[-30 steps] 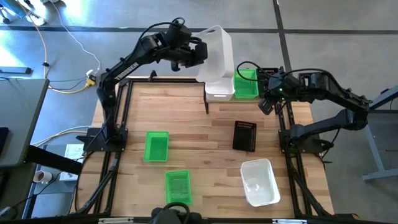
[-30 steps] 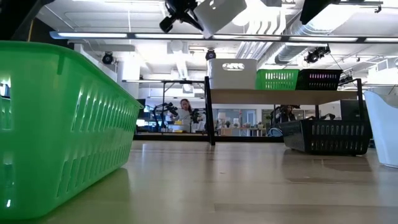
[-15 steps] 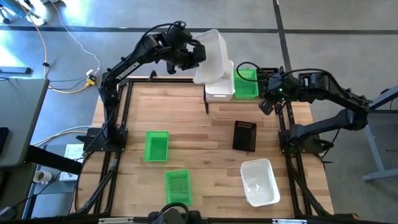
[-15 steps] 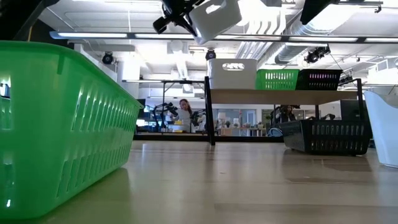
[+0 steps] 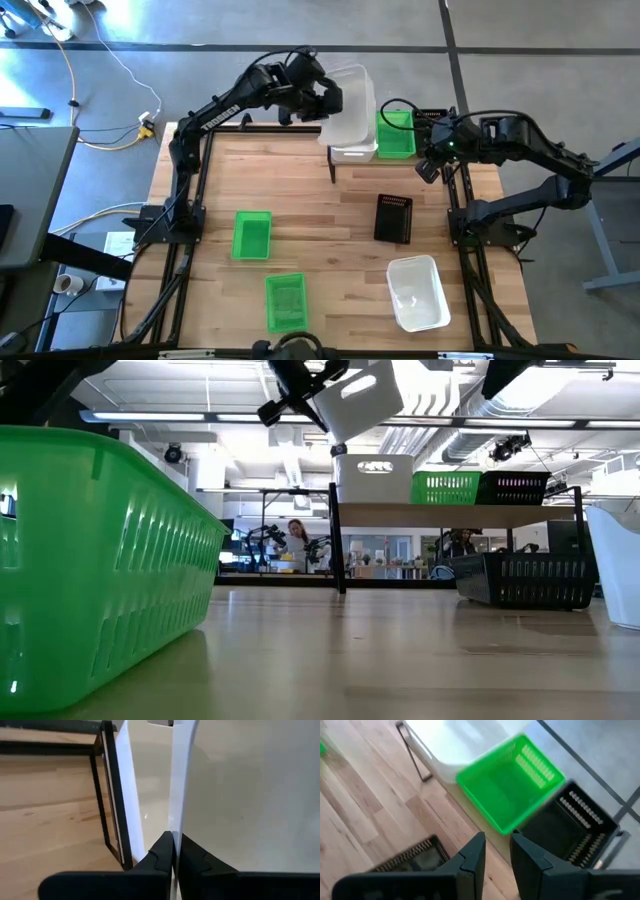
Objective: Stack baskets on shelf by color
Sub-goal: Stack the top white bin on top of the white bin
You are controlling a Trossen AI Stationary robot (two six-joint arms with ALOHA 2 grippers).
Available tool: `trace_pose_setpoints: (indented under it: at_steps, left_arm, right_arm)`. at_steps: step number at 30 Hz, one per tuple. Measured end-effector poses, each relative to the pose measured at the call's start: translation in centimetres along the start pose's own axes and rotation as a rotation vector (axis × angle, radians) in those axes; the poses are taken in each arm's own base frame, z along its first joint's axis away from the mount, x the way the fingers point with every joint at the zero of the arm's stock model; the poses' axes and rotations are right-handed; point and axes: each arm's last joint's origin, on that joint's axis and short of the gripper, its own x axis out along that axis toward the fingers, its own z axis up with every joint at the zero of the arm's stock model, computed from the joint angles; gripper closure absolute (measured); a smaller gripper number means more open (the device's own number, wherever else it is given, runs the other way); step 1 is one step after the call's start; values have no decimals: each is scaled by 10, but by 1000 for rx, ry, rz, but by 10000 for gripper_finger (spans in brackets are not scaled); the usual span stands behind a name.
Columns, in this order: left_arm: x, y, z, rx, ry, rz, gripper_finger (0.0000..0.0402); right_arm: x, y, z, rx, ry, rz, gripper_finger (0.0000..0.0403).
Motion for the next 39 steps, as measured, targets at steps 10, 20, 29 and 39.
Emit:
trace_pose_setpoints:
  at_steps: [10,20,29,39]
  left_arm:
    - [0,-9,-17,118,-136,83,401]
    - [-2,-18,-33,216,-207,125,402]
    - [-2,-22,-39,291,-232,133,401]
    - [-3,-23,-38,322,-237,127,401]
  right_arm:
    - [-8,11,42,146,-398,130,327]
    - [-5,22,72,270,-604,191,318]
    - [27,35,84,373,-516,174,262]
    - [46,39,79,442,-409,49,254]
